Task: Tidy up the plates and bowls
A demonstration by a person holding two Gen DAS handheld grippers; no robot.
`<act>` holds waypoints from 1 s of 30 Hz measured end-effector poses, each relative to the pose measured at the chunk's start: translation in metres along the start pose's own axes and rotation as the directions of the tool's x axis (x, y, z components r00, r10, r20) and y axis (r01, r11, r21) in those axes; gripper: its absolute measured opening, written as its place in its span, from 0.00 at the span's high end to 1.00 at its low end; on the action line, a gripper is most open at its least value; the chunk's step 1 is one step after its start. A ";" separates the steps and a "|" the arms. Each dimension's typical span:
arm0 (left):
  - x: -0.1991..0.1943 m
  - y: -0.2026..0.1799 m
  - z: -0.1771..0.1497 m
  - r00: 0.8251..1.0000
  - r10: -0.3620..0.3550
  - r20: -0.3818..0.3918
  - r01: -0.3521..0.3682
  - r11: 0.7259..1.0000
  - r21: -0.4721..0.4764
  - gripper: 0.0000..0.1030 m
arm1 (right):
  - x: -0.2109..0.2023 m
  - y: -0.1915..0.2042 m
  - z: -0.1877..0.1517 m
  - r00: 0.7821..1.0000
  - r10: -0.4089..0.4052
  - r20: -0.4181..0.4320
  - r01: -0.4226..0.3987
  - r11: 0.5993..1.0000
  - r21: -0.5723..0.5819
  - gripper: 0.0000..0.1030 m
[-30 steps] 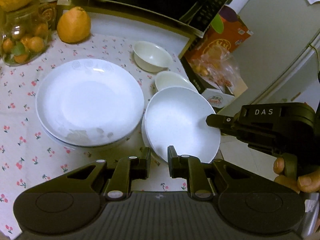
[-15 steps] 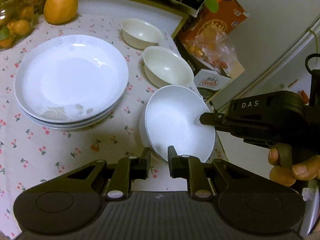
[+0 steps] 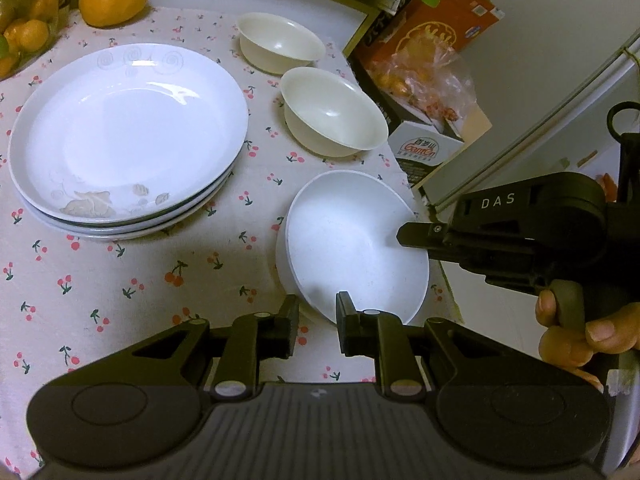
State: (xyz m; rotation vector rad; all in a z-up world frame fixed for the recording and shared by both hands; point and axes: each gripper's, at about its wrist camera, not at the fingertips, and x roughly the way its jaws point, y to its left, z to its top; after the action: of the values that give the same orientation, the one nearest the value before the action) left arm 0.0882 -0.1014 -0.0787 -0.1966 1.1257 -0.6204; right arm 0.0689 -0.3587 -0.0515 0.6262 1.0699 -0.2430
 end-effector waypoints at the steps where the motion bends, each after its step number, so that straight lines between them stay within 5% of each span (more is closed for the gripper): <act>1: 0.000 0.000 0.000 1.000 -0.001 -0.001 0.001 1.000 0.000 0.83 | 0.000 0.000 0.000 1.000 0.002 0.000 -0.002 1.000 0.002 0.88; 20: -0.003 -0.006 0.003 1.000 0.010 0.006 -0.010 0.999 0.053 0.74 | -0.002 0.000 0.003 0.998 0.055 0.011 -0.055 0.998 0.003 0.86; 30: -0.005 -0.011 0.005 1.000 0.017 0.021 -0.019 0.995 0.100 0.62 | -0.004 -0.004 0.005 0.997 0.075 0.013 -0.075 0.997 0.022 0.74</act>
State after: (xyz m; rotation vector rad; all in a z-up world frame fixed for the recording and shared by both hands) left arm 0.0875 -0.1082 -0.0678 -0.1063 1.0726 -0.6563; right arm 0.0687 -0.3648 -0.0478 0.6830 1.0309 -0.1933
